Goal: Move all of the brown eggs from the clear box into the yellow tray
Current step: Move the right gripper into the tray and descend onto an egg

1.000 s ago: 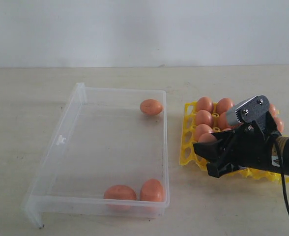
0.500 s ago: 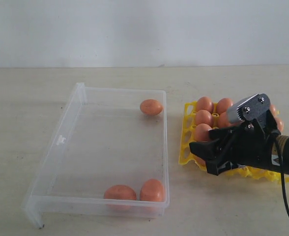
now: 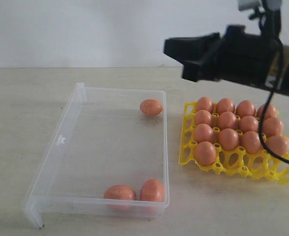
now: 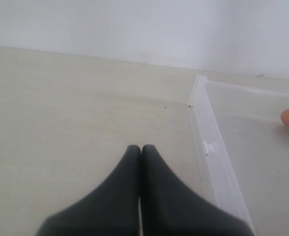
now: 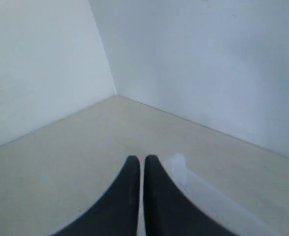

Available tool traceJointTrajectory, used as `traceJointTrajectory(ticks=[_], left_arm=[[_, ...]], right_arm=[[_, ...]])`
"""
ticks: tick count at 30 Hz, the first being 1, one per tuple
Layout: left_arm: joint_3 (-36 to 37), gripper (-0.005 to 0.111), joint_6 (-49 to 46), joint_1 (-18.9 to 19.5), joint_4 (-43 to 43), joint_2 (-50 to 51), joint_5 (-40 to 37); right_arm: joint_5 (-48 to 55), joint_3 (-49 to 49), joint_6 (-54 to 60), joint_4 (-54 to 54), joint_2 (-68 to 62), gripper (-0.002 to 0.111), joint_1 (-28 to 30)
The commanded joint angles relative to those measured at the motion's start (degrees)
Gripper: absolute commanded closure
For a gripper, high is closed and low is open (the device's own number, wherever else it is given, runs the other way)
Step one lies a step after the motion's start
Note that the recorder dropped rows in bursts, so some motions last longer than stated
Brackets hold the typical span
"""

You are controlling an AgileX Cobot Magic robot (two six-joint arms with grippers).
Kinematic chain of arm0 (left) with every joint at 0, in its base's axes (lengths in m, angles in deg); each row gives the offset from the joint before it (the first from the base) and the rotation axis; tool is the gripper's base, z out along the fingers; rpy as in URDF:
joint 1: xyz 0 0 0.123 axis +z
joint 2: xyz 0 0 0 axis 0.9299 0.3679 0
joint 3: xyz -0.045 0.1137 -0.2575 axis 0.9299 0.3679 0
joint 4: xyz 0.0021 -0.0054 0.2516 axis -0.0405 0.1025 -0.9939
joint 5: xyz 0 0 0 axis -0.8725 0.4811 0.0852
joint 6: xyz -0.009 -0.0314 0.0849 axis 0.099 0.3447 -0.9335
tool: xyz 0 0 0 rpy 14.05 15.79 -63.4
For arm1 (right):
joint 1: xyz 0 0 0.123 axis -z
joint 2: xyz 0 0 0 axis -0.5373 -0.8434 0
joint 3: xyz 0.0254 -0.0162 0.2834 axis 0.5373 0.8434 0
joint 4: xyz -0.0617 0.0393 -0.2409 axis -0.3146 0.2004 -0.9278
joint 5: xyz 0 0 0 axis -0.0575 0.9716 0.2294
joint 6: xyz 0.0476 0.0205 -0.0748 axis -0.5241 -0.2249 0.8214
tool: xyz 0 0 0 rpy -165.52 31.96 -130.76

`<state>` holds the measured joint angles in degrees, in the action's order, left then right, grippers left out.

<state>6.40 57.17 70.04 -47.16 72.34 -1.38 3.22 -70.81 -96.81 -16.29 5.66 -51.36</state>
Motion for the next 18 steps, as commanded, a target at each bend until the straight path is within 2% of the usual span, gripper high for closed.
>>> traceJointTrajectory(ticks=[1, 3, 5, 7, 8, 10, 13, 15, 18], left_arm=[[-0.1, 0.111, 0.0, -0.2, 0.1, 0.0, 0.4], [-0.1, 0.111, 0.0, -0.2, 0.1, 0.0, 0.4], [-0.1, 0.111, 0.0, -0.2, 0.1, 0.0, 0.4], [-0.1, 0.111, 0.0, -0.2, 0.1, 0.0, 0.4], [-0.1, 0.111, 0.0, -0.2, 0.1, 0.0, 0.4], [-0.1, 0.111, 0.0, -0.2, 0.1, 0.0, 0.4], [-0.1, 0.111, 0.0, -0.2, 0.1, 0.0, 0.4], [-0.1, 0.111, 0.0, -0.2, 0.1, 0.0, 0.4], [-0.1, 0.111, 0.0, -0.2, 0.1, 0.0, 0.4]], right_arm=[[23.9, -12.2, -1.2, -11.4, 0.4, 0.108, -12.8], [43.9, -17.7, -0.9, -13.2, -1.2, 0.108, -19.3], [62.4, -23.0, 1.1, -12.3, -4.1, 0.109, -23.5], [77.0, -28.9, 9.8, -2.5, -7.9, 0.109, -24.9], [81.9, -31.5, 19.0, 4.5, -9.4, 0.109, -24.9], [92.0, -39.4, 42.4, 25.1, -13.6, 0.109, -24.0], [109.2, -51.0, 67.5, 49.4, -20.2, 0.109, -22.7], [116.8, -57.5, 75.6, 57.4, -24.1, 0.109, -22.8], [116.8, -61.9, 81.1, 63.1, -28.9, 0.109, -23.4]])
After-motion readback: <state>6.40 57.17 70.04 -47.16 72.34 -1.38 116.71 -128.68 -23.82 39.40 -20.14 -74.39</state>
